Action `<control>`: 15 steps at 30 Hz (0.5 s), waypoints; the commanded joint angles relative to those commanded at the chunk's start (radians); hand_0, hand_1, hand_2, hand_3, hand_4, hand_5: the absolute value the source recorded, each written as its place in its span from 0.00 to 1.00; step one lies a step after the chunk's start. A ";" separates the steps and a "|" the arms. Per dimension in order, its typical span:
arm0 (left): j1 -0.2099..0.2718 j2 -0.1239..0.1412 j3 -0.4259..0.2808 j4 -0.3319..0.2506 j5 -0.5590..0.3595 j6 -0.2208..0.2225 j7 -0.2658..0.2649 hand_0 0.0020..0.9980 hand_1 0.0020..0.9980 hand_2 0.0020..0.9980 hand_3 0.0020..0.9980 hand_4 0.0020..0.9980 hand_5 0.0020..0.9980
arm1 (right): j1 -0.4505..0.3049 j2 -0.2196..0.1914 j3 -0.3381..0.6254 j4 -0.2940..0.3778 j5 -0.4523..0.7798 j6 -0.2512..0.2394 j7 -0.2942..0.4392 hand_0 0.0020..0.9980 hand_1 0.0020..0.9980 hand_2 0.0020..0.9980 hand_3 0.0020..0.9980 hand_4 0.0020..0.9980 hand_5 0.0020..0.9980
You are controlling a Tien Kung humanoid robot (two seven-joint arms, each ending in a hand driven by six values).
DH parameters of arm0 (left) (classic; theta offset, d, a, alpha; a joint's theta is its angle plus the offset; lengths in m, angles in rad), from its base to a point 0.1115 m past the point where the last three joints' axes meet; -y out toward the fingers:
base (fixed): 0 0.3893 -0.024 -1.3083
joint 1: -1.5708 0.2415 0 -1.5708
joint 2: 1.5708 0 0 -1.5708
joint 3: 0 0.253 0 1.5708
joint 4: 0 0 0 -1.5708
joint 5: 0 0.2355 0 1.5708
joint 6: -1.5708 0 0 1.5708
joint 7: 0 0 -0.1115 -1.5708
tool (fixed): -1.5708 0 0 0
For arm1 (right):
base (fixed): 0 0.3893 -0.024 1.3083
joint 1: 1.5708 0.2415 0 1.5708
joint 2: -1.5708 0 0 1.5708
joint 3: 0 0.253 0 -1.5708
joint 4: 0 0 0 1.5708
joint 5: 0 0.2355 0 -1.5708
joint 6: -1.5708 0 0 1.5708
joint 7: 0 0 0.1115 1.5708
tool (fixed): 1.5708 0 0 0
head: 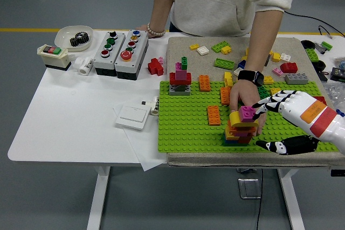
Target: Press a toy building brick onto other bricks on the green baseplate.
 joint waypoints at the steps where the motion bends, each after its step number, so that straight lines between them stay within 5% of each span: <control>1: 0.000 0.000 0.000 0.000 0.000 0.000 0.000 0.78 0.77 0.74 0.59 0.64 0.66 | 0.002 0.000 -0.003 0.000 0.000 0.000 0.000 0.69 0.67 0.71 0.59 0.82 0.49; 15: -0.001 0.001 0.001 -0.001 0.000 -0.001 0.000 0.78 0.77 0.74 0.58 0.64 0.66 | 0.028 0.000 -0.040 0.000 0.008 0.001 -0.004 0.70 0.67 0.71 0.59 0.81 0.48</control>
